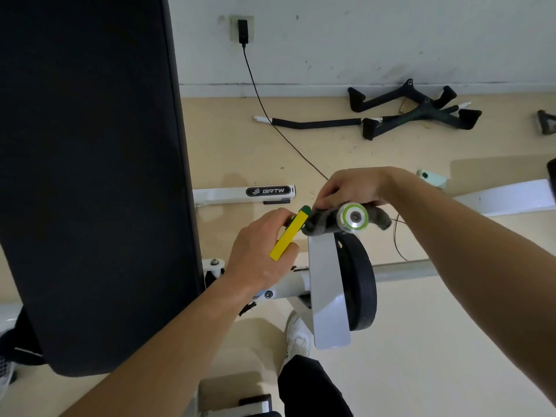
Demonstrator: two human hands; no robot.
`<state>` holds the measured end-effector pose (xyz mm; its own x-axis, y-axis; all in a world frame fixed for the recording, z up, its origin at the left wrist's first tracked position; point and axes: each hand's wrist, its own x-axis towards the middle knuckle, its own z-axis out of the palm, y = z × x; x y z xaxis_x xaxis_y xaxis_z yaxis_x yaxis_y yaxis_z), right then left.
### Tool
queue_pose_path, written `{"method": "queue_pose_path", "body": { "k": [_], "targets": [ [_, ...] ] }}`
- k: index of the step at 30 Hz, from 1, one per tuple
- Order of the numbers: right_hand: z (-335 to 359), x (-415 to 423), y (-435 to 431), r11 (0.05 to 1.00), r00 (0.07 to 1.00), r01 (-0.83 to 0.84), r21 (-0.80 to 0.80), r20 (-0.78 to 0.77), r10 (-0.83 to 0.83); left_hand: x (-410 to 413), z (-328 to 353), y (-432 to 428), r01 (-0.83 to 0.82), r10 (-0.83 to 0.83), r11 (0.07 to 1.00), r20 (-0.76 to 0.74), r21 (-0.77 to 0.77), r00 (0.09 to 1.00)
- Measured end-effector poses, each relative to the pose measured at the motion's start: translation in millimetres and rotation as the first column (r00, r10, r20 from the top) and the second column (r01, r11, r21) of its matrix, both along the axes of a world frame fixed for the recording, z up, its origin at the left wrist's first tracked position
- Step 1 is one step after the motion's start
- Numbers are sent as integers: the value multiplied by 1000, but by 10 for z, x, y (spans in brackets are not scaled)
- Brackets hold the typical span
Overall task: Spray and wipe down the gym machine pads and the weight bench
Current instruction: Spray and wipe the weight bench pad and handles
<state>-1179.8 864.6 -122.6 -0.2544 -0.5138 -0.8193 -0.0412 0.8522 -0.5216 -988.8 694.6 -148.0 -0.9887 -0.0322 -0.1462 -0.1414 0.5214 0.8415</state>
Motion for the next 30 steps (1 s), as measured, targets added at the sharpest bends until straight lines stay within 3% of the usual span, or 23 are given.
{"method": "queue_pose_path", "body": {
  "k": [3, 5, 7, 9, 11, 13, 15, 17, 19, 23, 27, 30],
  "targets": [
    [432, -47, -155, 994, 988, -108, -17, 112, 109, 16, 106, -6, -21, 21, 1000, 11, 7, 1000],
    [692, -34, -276, 962, 964, -267, 61, 5, 267, 23, 199, -31, -35, 35, 999, 4, 18, 999],
    [860, 26, -360, 946, 941, -306, 103, -115, 317, 62, 321, -111, -74, 74, 997, -10, 35, 997],
    [971, 165, -447, 983, 970, -185, -7, -165, 181, 163, 453, -255, -123, 125, 990, -22, 76, 992],
    [989, 350, -619, 970, 979, 100, -220, -151, -135, 315, 568, -458, -200, 203, 974, -19, 106, 979],
    [939, 623, -895, 814, 877, 456, -360, 25, -481, 522, 665, -724, -297, 299, 949, -6, 107, 954],
    [867, 939, -1273, 645, 722, 689, -331, 230, -652, 769, 719, -1031, -395, 397, 916, -8, 77, 918],
    [782, 1213, -1722, 582, 639, 769, -264, 334, -693, 1047, 755, -1356, -494, 496, 868, -24, 57, 868],
    [695, 1436, -2181, 567, 612, 789, -235, 369, -699, 1328, 777, -1656, -596, 598, 802, -36, 47, 801],
    [536, 1884, -3056, 584, 563, 802, -125, 485, -669, 1907, 772, -2250, -782, 782, 622, -8, -26, 623],
    [401, 2382, -3788, 637, 525, 771, -30, 595, -608, 2455, 683, -2720, -888, 888, 459, -6, 15, 459],
    [234, 2760, -4207, 611, 477, 791, -23, 650, -592, 2738, 592, -2976, -932, 933, 360, -21, 35, 359]
  ]
}}
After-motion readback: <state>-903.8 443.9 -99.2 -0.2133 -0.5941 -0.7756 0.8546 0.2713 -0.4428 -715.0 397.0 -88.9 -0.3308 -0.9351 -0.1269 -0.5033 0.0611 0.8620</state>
